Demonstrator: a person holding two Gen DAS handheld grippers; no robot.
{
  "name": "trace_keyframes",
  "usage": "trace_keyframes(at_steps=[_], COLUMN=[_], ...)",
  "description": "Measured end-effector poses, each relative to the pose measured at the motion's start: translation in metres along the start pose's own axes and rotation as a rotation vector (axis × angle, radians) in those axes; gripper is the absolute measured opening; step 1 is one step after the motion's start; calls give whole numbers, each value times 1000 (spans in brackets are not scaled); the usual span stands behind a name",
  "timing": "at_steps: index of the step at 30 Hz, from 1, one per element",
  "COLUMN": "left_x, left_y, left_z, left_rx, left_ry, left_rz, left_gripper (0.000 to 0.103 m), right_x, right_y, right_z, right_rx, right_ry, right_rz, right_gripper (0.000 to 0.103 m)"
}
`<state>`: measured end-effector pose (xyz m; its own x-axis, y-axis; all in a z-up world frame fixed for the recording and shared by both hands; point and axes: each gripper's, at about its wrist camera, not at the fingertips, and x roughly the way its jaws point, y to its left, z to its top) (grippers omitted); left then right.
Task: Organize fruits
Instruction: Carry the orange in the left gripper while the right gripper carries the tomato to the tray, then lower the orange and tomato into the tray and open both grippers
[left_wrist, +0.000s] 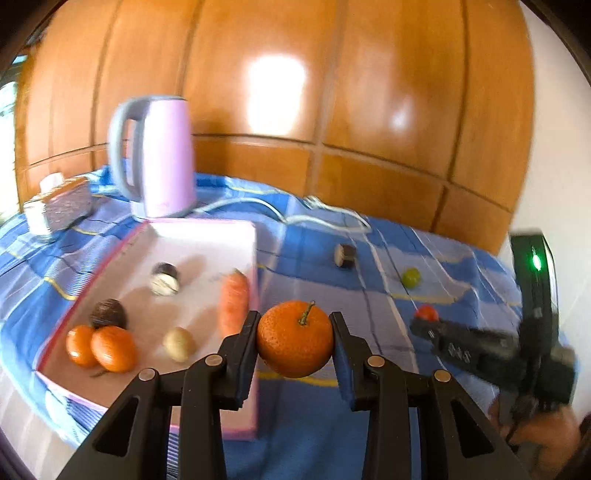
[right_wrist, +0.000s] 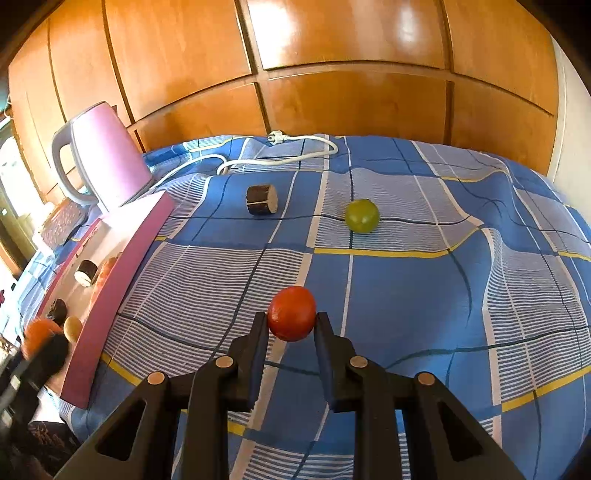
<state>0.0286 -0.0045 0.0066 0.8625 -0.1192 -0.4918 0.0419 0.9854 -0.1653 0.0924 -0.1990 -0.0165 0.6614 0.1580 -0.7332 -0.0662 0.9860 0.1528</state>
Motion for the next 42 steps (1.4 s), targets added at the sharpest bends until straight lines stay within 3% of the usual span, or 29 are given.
trace_keyframes(at_steps=[5, 9, 25, 34, 42], left_x=[-2, 7, 23, 28, 33], left_y=[32, 55, 85, 130, 125], left_z=[12, 14, 16, 10, 12], left_rx=[-106, -200, -352, -585, -559], left_ry=[-34, -18, 2, 14, 17], left_rz=[83, 138, 166, 201, 240], left_gripper=[37, 37, 37, 38, 41], right_x=[-3, -7, -13, -9, 12], right_y=[12, 34, 116, 153, 177], right_z=[-5, -11, 15, 36, 43], right_rx=[-40, -102, -174, -214, -194], right_ry=[-2, -11, -25, -9, 45], right_rz=[4, 26, 246, 345, 397], right_gripper=[25, 25, 25, 25, 29])
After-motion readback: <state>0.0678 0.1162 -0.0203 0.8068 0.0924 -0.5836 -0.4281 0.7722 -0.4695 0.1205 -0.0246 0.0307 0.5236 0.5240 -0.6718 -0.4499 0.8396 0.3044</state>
